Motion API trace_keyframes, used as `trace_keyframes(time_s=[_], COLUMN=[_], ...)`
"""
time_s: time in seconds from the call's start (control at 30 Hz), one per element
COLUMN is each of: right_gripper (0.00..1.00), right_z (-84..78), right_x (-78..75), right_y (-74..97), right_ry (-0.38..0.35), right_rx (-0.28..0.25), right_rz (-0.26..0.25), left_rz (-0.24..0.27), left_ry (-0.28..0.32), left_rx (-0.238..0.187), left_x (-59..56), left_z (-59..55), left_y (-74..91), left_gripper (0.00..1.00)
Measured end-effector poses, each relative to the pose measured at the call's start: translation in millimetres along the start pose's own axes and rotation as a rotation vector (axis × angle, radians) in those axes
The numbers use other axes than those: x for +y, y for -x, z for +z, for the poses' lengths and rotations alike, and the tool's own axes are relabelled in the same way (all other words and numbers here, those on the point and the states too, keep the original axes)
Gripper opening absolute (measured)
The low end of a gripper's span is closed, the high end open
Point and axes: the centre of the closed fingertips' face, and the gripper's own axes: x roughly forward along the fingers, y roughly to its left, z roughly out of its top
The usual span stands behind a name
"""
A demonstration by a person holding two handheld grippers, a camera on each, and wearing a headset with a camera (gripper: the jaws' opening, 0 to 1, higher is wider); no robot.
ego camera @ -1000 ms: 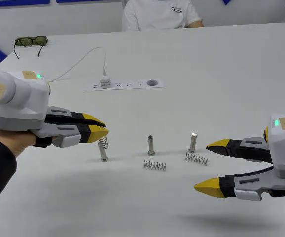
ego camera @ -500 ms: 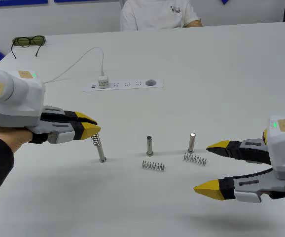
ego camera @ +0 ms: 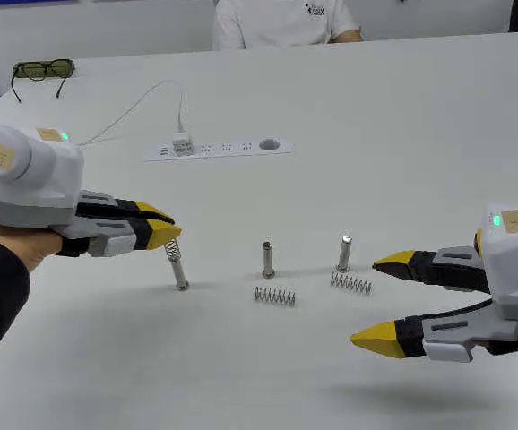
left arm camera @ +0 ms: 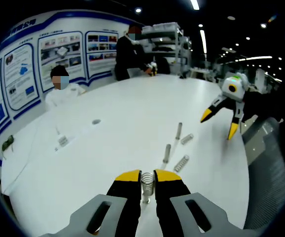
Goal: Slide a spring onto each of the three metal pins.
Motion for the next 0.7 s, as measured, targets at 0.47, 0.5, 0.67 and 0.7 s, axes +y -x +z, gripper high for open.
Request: trace_keyframes(time_s=[0.47,0.5,0.67,0.7], right_gripper=[0.60,0.60,0.60,0.60], right_z=[-0.1,-0.3,-0.8,-0.9], right_x=[2.6,2.4,1.7,1.7], right_y=[-1.0,-1.0,-0.7,-0.7], right_ry=[0.000,0.000,-0.003,-0.003], right_rx=[0.002,0.002,0.003,0.003], right_rz=[0.007,0.007,0.005,0.005], left_rz=[0.009,0.009,0.007,0.008], left_ry=[-0.003,-0.003,-0.005,-0.004], left_rx=[0.007,0.010,0.017,0.018], left_x=[3.7,4.1,4.3,4.6], left_z=[-4.9,-6.1,-10.0,-11.2], left_y=[-3.0,-3.5,-6.1,-6.8], left_gripper=[0.09,0.09,0.09,0.09])
